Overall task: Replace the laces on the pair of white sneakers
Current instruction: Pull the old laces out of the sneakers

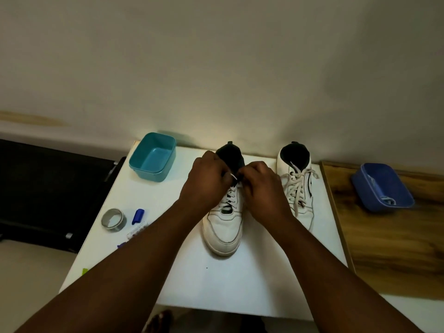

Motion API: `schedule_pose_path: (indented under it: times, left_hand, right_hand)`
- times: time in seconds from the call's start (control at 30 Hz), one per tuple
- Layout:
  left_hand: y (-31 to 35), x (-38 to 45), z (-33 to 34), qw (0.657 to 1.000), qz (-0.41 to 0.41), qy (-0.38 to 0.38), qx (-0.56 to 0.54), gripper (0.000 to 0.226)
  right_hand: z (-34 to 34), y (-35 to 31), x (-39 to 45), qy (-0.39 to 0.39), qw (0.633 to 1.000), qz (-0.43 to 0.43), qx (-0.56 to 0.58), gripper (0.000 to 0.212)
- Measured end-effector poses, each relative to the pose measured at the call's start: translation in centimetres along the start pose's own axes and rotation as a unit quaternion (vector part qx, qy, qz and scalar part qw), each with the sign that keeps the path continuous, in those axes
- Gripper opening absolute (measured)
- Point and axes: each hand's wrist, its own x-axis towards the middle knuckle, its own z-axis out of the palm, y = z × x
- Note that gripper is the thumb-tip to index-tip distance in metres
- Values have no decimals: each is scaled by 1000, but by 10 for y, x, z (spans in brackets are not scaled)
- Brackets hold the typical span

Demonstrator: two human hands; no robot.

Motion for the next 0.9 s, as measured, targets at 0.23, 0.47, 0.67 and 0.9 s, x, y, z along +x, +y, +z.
schedule_pose_path:
  times: [0.23, 0.47, 0.67, 0.9]
  left_hand:
    - [-7, -15, 0, 987, -88, 34, -131, 18]
    - [-9, -12, 2, 991, 116, -6, 66, 28]
    - [-1, -9, -1, 982, -42, 123, -134, 17]
    - [9, -31, -6, 999, 15, 47, 1, 48]
  right_hand:
    - [2, 1, -15, 55, 995, 25, 80, 25]
    - [5, 0, -11, 53, 983, 59, 163, 35]
    - [1, -5, -4, 10, 982, 59, 178, 35]
    - [-13, -15, -18, -61, 984, 73, 152, 42]
